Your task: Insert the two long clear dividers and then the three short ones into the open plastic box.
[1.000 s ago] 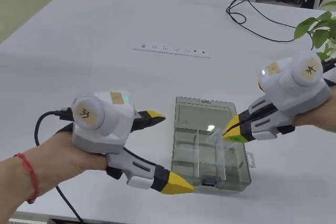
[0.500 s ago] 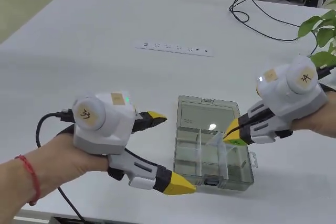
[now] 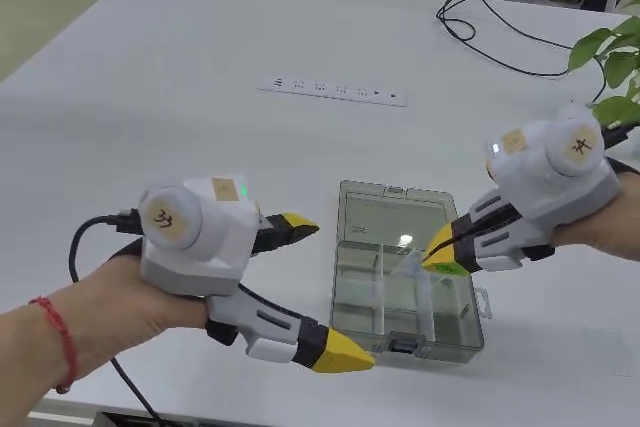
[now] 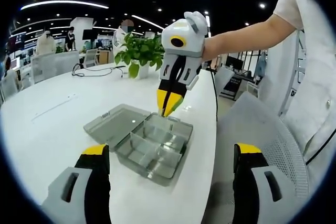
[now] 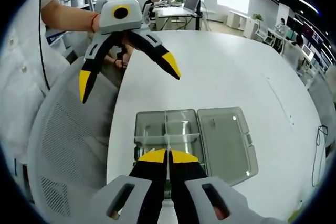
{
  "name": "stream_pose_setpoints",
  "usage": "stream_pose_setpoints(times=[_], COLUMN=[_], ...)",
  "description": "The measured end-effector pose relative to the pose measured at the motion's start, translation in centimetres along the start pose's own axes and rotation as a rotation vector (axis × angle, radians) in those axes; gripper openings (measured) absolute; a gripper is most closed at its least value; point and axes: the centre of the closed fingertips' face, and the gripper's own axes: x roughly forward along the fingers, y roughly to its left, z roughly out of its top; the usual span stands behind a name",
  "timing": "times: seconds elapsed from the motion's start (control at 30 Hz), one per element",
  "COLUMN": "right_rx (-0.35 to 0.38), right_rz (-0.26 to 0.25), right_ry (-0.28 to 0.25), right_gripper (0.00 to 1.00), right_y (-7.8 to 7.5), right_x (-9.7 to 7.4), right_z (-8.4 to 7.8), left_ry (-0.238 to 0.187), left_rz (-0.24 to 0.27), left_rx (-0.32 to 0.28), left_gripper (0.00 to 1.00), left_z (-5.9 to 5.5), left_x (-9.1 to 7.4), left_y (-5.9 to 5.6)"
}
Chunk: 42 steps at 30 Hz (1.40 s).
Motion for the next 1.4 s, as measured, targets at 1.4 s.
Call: stream_pose_setpoints(times=[1.4], right_rx=[-0.062], right_rz=[0.030], right_ry=[0.108], right_gripper=[0.03], right_y=[0.6], right_x=[4.6], right_z=[-1.6], left_ry=[0.003], left_rz=[-0.007], left_rx=[-0.006], left_gripper=[1.00], left_z=[-0.2], left_x=[0.1], left_y=[-0.3])
